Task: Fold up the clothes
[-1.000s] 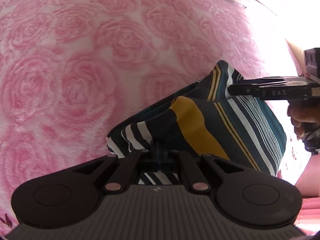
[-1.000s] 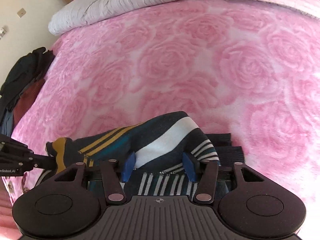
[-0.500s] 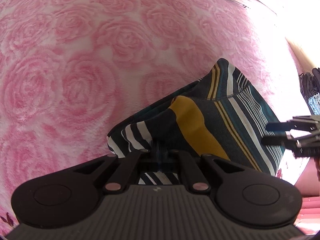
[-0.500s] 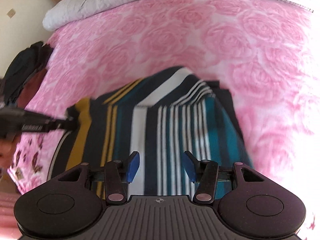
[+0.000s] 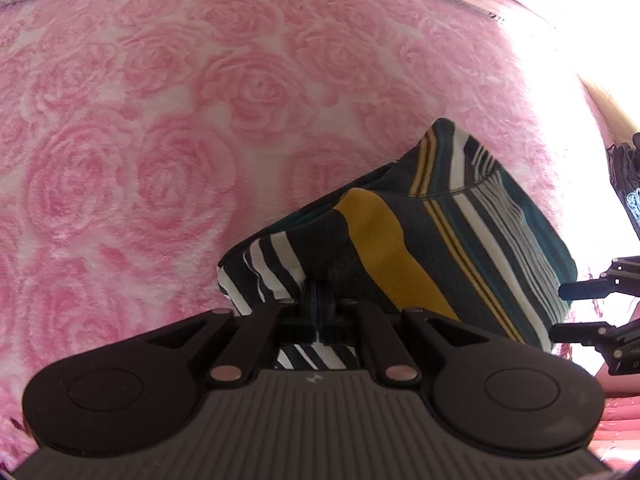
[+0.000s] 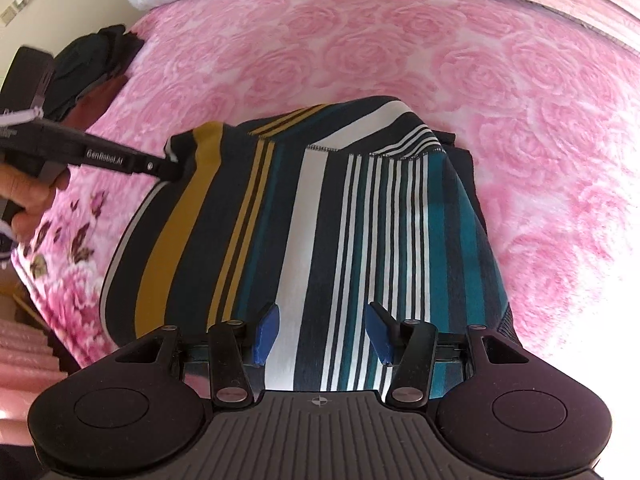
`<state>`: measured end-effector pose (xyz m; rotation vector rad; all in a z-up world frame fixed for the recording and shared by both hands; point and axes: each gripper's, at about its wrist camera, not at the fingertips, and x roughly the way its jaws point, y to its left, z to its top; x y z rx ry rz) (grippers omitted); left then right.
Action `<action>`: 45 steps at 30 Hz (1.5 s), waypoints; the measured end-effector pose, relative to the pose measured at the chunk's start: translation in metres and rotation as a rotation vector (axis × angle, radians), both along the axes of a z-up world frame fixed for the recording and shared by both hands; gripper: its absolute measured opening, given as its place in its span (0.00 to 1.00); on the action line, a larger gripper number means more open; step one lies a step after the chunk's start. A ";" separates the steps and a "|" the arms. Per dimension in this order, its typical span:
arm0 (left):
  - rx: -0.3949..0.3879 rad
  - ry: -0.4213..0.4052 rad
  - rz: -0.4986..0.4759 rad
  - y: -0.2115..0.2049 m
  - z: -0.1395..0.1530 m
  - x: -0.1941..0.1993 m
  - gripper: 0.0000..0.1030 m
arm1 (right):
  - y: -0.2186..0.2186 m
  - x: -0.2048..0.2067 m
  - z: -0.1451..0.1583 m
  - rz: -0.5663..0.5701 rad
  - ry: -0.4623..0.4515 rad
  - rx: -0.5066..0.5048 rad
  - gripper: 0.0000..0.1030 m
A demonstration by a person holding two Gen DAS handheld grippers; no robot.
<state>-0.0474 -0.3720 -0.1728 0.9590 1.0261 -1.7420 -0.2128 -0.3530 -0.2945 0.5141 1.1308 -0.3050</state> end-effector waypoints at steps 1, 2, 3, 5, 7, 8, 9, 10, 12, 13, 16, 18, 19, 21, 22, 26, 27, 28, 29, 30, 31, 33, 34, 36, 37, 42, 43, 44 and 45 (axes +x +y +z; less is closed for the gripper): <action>-0.014 -0.014 -0.012 0.004 0.004 -0.003 0.06 | 0.002 -0.002 0.001 0.013 -0.002 -0.002 0.51; -0.028 -0.028 -0.024 0.009 0.009 -0.005 0.12 | 0.003 -0.004 0.001 0.030 -0.005 -0.004 0.59; -0.058 -0.061 -0.043 0.016 0.015 -0.011 0.19 | 0.006 -0.006 0.002 0.048 -0.006 -0.008 0.69; -0.137 -0.119 -0.114 0.035 0.026 -0.018 0.35 | 0.012 -0.012 0.001 0.085 -0.005 -0.020 0.70; -0.221 -0.181 -0.204 0.057 0.036 -0.027 0.42 | 0.020 -0.017 0.002 0.119 0.003 -0.049 0.70; -0.266 -0.215 -0.260 0.068 0.040 -0.033 0.47 | 0.024 -0.020 0.003 0.136 0.008 -0.067 0.70; -0.321 -0.251 -0.338 0.084 0.043 -0.040 0.53 | 0.029 -0.024 0.004 0.161 0.007 -0.092 0.70; -0.370 -0.280 -0.417 0.099 0.044 -0.048 0.60 | 0.034 -0.028 0.005 0.180 0.005 -0.120 0.70; -0.468 -0.336 -0.592 0.131 0.039 -0.065 0.68 | 0.045 -0.035 0.005 0.196 0.013 -0.169 0.70; -0.517 -0.363 -0.680 0.148 0.037 -0.074 0.75 | 0.051 -0.037 0.004 0.209 0.028 -0.200 0.70; -0.627 -0.490 -0.899 0.192 0.013 -0.096 0.79 | 0.070 -0.045 -0.002 0.249 0.074 -0.291 0.71; -0.691 -0.589 -0.993 0.215 -0.006 -0.108 0.83 | 0.080 -0.049 -0.007 0.280 0.091 -0.329 0.71; -0.722 -0.638 -1.014 0.222 -0.017 -0.114 0.84 | 0.084 -0.050 -0.009 0.299 0.097 -0.349 0.72; -0.769 -0.727 -1.043 0.233 -0.040 -0.123 0.86 | 0.089 -0.052 -0.014 0.346 0.111 -0.396 0.73; -0.784 -0.767 -1.053 0.236 -0.051 -0.128 0.86 | 0.091 -0.051 -0.016 0.370 0.119 -0.420 0.73; -0.809 -0.938 -1.052 0.240 -0.092 -0.146 0.86 | 0.097 -0.052 -0.025 0.498 0.108 -0.516 0.82; -0.798 -0.955 -1.028 0.234 -0.094 -0.147 0.87 | 0.097 -0.053 -0.029 0.542 0.100 -0.538 0.83; -0.786 -0.971 -1.002 0.229 -0.097 -0.148 0.87 | 0.098 -0.053 -0.035 0.589 0.090 -0.563 0.83; -0.775 -0.986 -0.977 0.223 -0.099 -0.149 0.87 | 0.099 -0.053 -0.041 0.638 0.079 -0.589 0.83; -0.763 -1.002 -0.951 0.217 -0.102 -0.150 0.87 | 0.101 -0.052 -0.048 0.689 0.064 -0.614 0.83; -0.729 -0.971 -0.924 0.210 -0.096 -0.149 0.85 | 0.102 -0.051 -0.054 0.743 0.044 -0.639 0.83; -0.660 -0.905 -0.869 0.195 -0.084 -0.146 0.80 | 0.105 -0.048 -0.066 0.847 -0.006 -0.697 0.83; -0.626 -0.872 -0.841 0.187 -0.077 -0.145 0.78 | 0.105 -0.046 -0.072 0.893 -0.030 -0.728 0.83; -0.609 -0.829 -0.819 0.179 -0.066 -0.141 0.73 | 0.104 -0.044 -0.083 0.972 -0.069 -0.795 0.83; -0.602 -0.807 -0.808 0.176 -0.060 -0.139 0.73 | 0.103 -0.044 -0.087 1.006 -0.089 -0.826 0.83; -0.579 -0.733 -0.764 0.161 -0.037 -0.132 0.73 | 0.080 -0.035 -0.085 1.010 -0.116 -0.837 0.57; -0.581 -0.762 -0.766 0.162 -0.039 -0.136 0.76 | 0.075 -0.032 -0.084 0.998 -0.115 -0.829 0.44; -0.589 -0.791 -0.775 0.165 -0.041 -0.142 0.78 | 0.071 -0.030 -0.079 0.986 -0.114 -0.813 0.37; -0.597 -0.821 -0.785 0.168 -0.045 -0.147 0.78 | 0.068 -0.028 -0.070 0.974 -0.115 -0.791 0.33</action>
